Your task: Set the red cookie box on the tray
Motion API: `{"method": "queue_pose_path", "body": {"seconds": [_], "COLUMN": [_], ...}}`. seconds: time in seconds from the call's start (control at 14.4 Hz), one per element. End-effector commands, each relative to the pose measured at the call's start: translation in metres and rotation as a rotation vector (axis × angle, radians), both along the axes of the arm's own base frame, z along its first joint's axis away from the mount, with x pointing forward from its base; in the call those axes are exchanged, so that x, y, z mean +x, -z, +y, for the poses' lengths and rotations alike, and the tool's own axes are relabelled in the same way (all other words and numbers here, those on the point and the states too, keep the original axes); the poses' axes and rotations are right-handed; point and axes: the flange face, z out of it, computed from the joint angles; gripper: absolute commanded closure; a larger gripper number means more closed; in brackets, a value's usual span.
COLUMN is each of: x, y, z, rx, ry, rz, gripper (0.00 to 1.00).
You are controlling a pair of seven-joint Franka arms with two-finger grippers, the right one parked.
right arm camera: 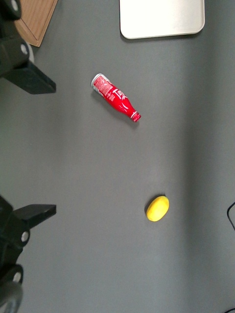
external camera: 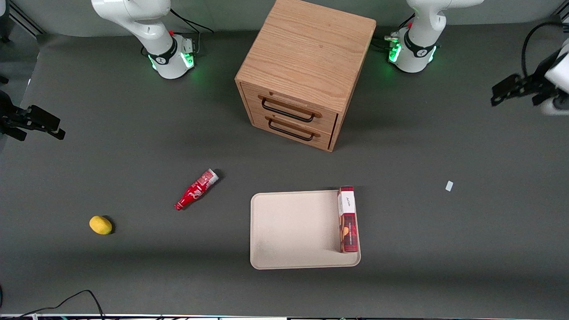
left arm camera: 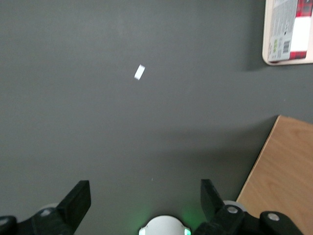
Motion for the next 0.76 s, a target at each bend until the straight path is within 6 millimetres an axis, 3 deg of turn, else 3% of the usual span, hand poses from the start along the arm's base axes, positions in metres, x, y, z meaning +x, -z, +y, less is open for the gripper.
{"method": "queue_pose_path", "body": {"seconds": [0.0, 0.21, 0.35, 0.49, 0.69], "x": [-0.031, -0.024, -0.007, 0.009, 0.010], "y": [0.000, -0.018, -0.028, -0.032, -0.031], "z": [0.000, 0.000, -0.001, -0.015, -0.017], "rx": [-0.017, -0.010, -0.007, 0.002, 0.005], "ry": [0.010, -0.019, 0.004, 0.030, 0.030], "rz": [0.000, -0.009, 0.026, 0.054, 0.062], "gripper": [0.00, 0.00, 0.00, 0.00, 0.00]}}
